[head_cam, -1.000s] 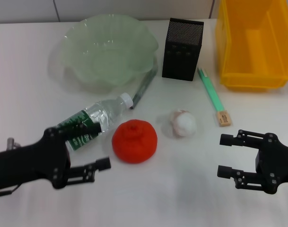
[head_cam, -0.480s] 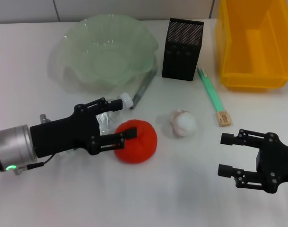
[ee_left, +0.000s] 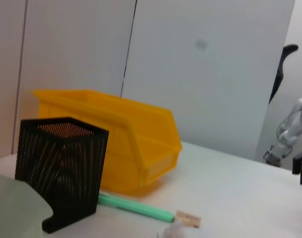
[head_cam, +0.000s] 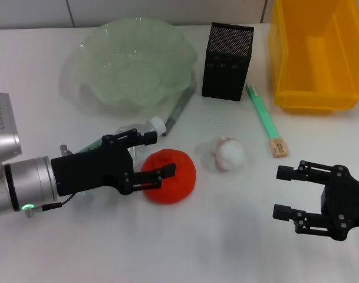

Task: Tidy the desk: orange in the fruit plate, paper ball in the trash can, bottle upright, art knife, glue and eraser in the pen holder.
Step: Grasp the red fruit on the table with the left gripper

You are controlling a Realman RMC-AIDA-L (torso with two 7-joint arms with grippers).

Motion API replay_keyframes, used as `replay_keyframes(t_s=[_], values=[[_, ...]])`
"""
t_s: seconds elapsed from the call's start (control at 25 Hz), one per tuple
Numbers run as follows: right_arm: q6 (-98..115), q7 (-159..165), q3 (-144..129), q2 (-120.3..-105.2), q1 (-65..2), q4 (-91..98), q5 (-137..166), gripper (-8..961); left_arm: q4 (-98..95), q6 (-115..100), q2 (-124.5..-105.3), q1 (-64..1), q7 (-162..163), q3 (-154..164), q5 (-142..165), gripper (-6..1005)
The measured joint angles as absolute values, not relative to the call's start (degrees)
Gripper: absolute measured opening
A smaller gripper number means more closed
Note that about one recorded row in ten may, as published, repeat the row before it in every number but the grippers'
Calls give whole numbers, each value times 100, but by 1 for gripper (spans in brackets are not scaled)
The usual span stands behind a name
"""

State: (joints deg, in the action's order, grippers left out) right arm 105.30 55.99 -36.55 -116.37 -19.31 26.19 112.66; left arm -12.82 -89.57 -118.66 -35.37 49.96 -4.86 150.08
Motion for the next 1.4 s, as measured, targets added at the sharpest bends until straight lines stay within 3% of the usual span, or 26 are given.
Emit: replay_keyframes(t_s=[1.0, 1.24, 1.4], values=[[10547, 5598, -3657, -11646, -1926, 2619, 11268, 721, -1116, -8449, -11874, -3550, 4907, -114, 15021, 707], [10555, 5598, -3656, -11646, -1924, 2619, 11271, 721, -1110, -8435, -11874, -3542, 4904, -114, 15021, 512], [10556, 5598, -3656, -11646, -1916, 2619, 11282, 722, -1097, -8429, -11874, -3542, 4904, -113, 15021, 469]])
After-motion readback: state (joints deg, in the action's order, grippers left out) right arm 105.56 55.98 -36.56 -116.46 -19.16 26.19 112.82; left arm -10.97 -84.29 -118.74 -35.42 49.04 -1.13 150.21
